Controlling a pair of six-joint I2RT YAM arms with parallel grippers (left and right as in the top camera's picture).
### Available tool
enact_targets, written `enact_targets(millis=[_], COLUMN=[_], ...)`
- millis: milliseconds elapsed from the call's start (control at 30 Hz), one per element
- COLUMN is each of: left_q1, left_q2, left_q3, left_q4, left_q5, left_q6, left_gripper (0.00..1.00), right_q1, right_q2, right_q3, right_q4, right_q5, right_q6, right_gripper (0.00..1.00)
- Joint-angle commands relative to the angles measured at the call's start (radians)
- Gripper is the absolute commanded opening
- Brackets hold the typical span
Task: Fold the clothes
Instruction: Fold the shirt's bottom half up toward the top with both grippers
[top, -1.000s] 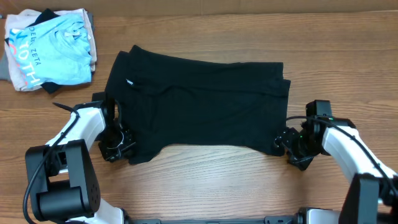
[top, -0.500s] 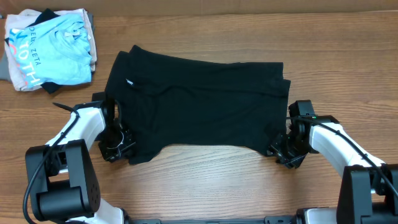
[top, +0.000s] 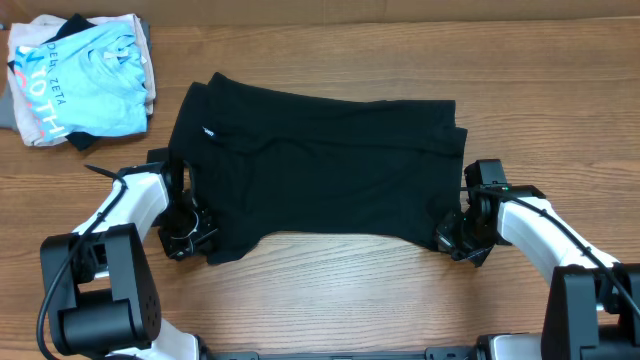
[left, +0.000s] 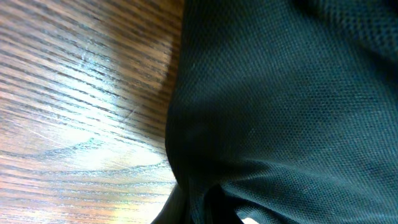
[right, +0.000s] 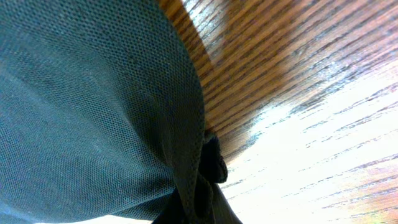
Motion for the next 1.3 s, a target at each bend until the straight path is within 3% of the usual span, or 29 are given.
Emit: enact_targets(millis=[0, 433, 567, 867, 1267], left_q1=[0.004, 0.003, 0.003, 0.003, 0.003], left_q2=[0.033, -0.260, -0.312, -0.316, -0.294], left_q3=[0.001, 0.023, 0.024, 0.027, 0.026], left_q4=[-0.032, -0.192, -0.175, 0.097, 0.528], left_q5=[-0.014, 0.061, 0.088, 0.095, 0.095], left_q6=[0.020, 0.016, 0.016, 0.015, -0.019], left_gripper=[0.04, 0.04, 0.04, 0.04, 0.05], right_q1=[-0.005, -0.103, -0.103, -0.101, -0.101], right_q2=[0.010, -0.055, -0.116, -0.141, -0.095], right_q3=[0.002, 0.174, 0.207, 0.240, 0.237], right_q4=[-0.009, -0.269, -0.290, -0.045, 0.249], right_q5=[0.077, 0.179, 0.195, 0.053, 0.047], right_q6=[0.013, 0.002, 0.005, -0.026, -0.026], right_gripper=[0.04, 0.04, 0.04, 0.04, 0.04])
